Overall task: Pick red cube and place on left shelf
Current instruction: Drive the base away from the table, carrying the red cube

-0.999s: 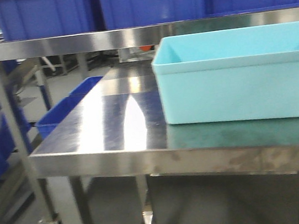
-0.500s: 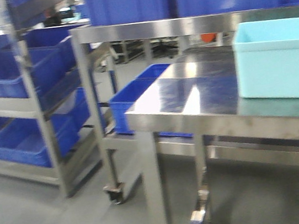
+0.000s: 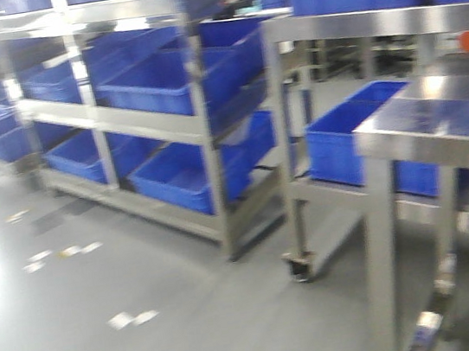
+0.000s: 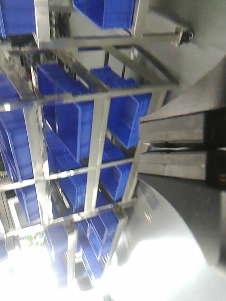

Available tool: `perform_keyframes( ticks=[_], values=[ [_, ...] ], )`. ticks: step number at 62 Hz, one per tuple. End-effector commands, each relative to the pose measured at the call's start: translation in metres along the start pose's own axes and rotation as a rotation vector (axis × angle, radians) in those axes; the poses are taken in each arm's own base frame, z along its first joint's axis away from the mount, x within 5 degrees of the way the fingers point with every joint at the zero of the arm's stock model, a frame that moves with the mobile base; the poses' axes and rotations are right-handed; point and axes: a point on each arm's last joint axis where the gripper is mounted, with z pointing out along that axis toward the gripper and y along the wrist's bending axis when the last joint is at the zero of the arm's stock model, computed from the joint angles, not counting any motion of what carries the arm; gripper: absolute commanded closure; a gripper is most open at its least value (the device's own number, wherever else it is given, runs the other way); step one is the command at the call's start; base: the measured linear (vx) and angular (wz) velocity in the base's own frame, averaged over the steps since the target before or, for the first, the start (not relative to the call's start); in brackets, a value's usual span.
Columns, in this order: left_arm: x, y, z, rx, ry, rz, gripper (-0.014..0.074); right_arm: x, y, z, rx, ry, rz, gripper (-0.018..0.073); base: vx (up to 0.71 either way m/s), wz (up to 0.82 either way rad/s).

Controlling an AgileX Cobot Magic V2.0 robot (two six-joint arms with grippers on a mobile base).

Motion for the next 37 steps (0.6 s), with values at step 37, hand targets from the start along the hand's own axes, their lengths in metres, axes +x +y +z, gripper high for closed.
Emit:
perform_keyframes(
  ticks=[37],
  values=[
    [-0.0008,-0.0001,0.0003,-0.005,-0.069,-0.005,0.0491,-0.0175,0.0013,-0.0011,-0.007,-0.114,-0.020,0.0503,-0.19,0.55]
  ],
)
